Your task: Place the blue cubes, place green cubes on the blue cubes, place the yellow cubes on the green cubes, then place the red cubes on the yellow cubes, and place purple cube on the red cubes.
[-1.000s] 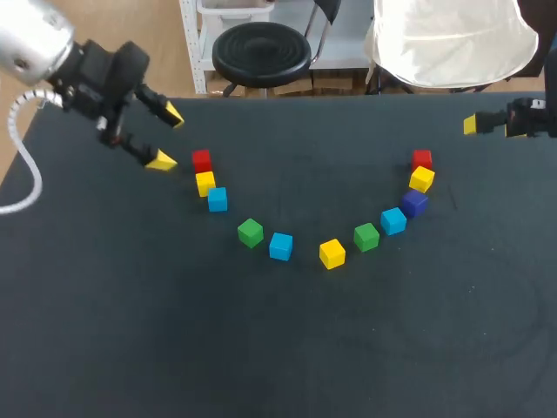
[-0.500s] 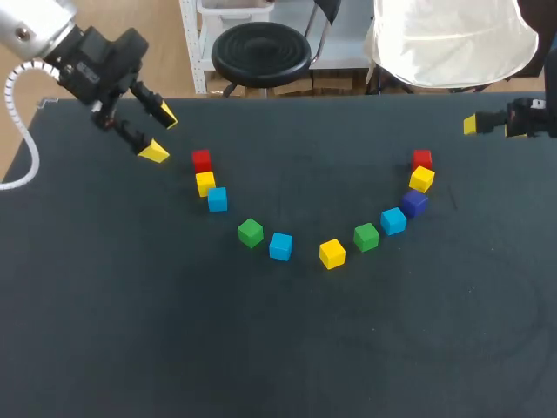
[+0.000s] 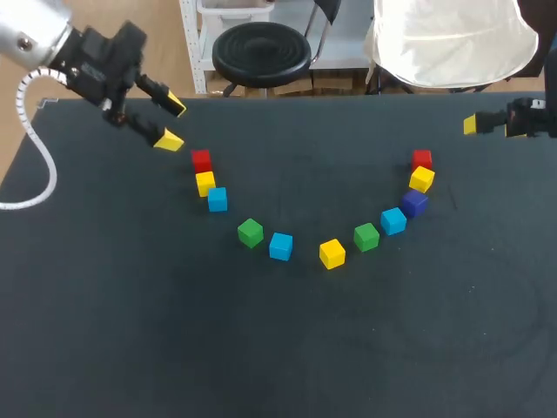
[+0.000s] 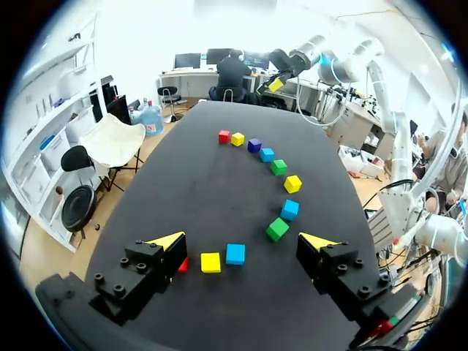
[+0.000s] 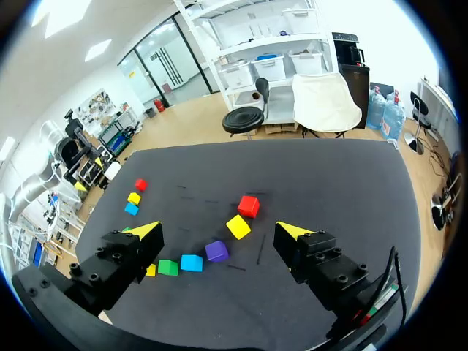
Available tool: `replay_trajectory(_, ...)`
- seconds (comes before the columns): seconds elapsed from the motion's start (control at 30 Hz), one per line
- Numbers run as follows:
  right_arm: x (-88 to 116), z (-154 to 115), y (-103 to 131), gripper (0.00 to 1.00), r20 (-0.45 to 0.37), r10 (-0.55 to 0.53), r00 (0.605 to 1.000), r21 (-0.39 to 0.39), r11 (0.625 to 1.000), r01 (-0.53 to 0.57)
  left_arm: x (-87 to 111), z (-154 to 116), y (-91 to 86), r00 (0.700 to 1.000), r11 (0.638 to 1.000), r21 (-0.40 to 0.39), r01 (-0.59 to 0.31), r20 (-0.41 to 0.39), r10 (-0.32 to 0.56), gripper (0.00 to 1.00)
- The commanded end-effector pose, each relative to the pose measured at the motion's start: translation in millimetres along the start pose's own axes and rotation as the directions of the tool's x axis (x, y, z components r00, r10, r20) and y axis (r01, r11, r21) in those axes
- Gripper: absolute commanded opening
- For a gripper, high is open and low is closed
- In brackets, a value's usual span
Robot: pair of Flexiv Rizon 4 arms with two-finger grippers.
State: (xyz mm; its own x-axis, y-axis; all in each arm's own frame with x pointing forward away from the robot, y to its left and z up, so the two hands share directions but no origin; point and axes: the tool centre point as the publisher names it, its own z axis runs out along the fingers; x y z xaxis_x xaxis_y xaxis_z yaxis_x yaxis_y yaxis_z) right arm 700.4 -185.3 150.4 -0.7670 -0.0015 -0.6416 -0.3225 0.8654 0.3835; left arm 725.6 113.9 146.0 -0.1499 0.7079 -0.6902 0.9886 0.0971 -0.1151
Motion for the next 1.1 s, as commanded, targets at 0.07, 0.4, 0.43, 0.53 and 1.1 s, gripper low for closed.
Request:
replay_trajectory(0.07,0.3,-0.1,0.8,1.0,0.001,0.001,1.0,0.003,1.0,-0.001,5.0,4.0,-3.7,1.0,1.0,-0.02,0.009,0.005,-0.009,1.0)
replay_trajectory(0.4,0.3,-0.1,0.8,1.0,0.001,0.001,1.0,0.003,1.0,-0.001,14.0,13.6,-6.0,0.999,0.999,-0.024,0.045,0.029,-0.045,1.0)
replay_trajectory(0.43,0.3,-0.1,0.8,1.0,0.001,0.001,1.0,0.003,1.0,-0.001,14.0,13.6,-6.0,0.999,0.999,-0.024,0.045,0.029,-0.045,1.0)
replay_trajectory(0.53,0.3,-0.1,0.8,1.0,0.001,0.001,1.0,0.003,1.0,-0.001,14.0,13.6,-6.0,0.999,0.999,-0.024,0.045,0.029,-0.045,1.0)
replay_trajectory(1.1,7.7,25.6,126.4,1.0,-0.096,-0.573,0.814,-0.416,0.766,0.49,14.0,13.6,-6.0,0.999,0.999,-0.024,0.045,0.029,-0.045,1.0)
